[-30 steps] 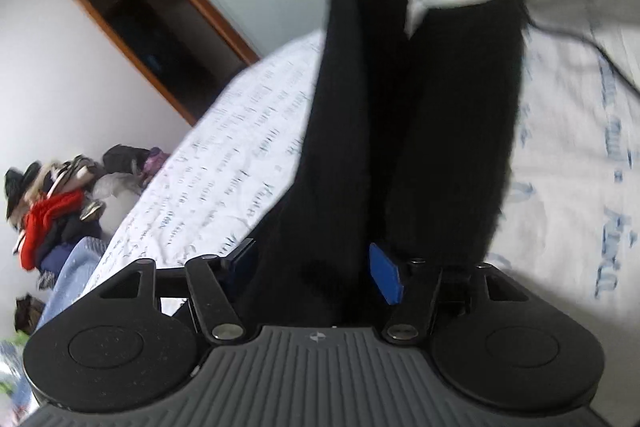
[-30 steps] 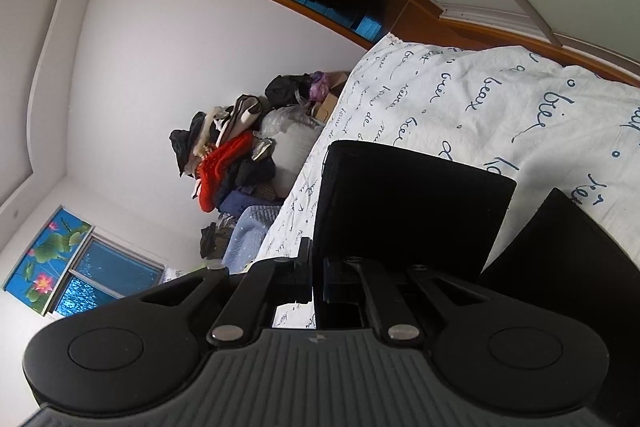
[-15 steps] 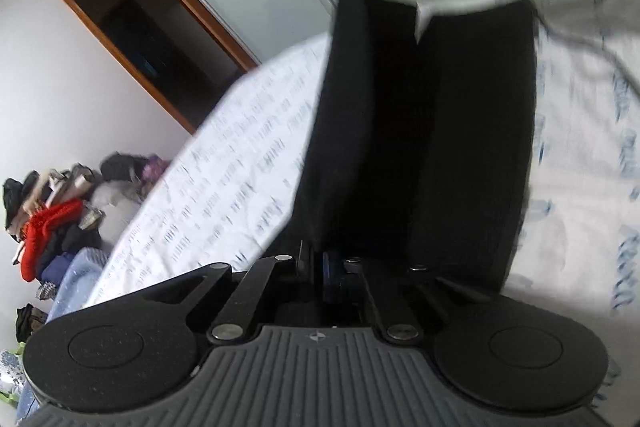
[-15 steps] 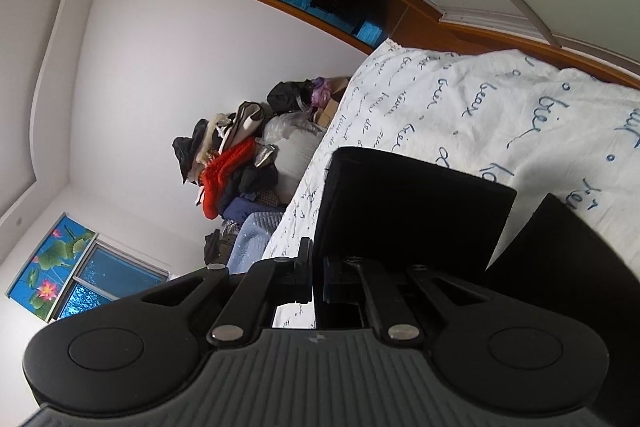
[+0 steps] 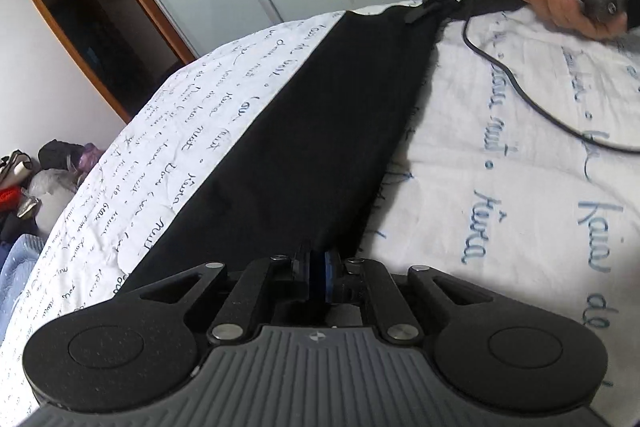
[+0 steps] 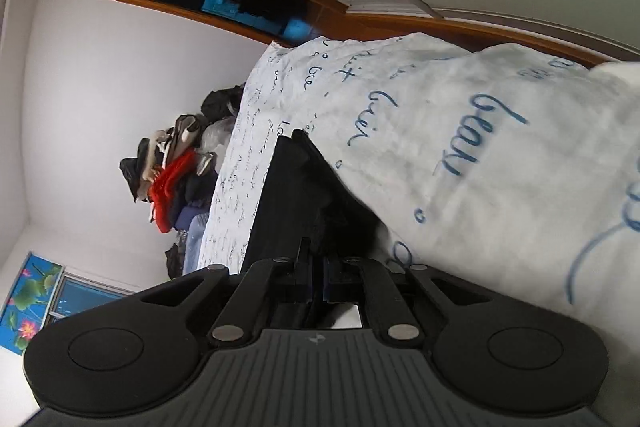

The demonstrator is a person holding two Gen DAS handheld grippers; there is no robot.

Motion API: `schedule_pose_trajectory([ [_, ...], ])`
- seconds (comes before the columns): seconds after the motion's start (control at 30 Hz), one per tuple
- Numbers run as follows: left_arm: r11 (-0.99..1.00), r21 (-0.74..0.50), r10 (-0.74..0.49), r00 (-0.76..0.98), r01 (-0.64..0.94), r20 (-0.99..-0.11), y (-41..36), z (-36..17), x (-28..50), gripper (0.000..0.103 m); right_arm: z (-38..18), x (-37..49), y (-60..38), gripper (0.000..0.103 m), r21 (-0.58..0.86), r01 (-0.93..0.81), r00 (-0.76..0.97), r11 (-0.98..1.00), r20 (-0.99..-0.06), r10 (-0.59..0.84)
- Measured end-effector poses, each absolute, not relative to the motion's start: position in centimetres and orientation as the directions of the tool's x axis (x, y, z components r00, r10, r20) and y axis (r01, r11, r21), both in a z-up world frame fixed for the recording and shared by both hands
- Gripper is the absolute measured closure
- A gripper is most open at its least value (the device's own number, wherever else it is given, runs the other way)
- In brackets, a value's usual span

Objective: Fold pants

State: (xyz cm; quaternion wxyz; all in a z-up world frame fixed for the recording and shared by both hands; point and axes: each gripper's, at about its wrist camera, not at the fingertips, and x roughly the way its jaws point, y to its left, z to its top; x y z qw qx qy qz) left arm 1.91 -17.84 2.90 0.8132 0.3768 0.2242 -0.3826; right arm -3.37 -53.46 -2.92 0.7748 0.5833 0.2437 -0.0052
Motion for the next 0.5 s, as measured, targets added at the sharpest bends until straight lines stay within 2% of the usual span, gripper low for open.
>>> schedule_pose_trajectory([
  [0.1, 0.431, 0.390, -0.475, 0.572, 0.814, -0.669, -17.2, 3.9, 2.5, 0.069, -2.1, -3.0, -53.6, 0.098, 0.890, 0.305, 0.876, 0.340, -0.402, 0.266],
  [0.13, 0.440, 0.373, -0.489, 0.566, 0.817, -0.663, -16.6, 4.2, 2.2, 0.058, -1.8, -2.8, -53.9, 0.098, 0.883, 0.331, 0.864, 0.334, -0.426, 0.270],
  [0.17, 0.452, 0.352, -0.508, 0.561, 0.820, -0.654, -15.6, 4.8, 2.1, 0.049, -1.7, -2.7, -54.2, 0.097, 0.877, 0.347, 0.855, 0.334, -0.442, 0.271],
  [0.27, 0.507, 0.311, -0.562, 0.582, 0.804, -0.587, -12.3, 5.3, 1.5, 0.036, 0.2, -3.5, -54.5, 0.093, 0.839, 0.355, 0.871, 0.413, -0.458, 0.180],
  [0.37, 0.599, 0.330, -0.548, 0.674, 0.729, -0.495, -8.4, 5.1, 1.2, 0.025, 2.5, -3.0, -54.9, 0.092, 0.801, 0.341, 0.889, 0.493, -0.445, 0.108],
  [0.5, 0.744, 0.250, -0.484, 0.758, 0.620, -0.438, -4.6, 3.4, 2.8, 0.023, 4.9, 1.6, -54.4, 0.092, 0.771, 0.287, 0.879, 0.569, -0.448, 0.165],
])
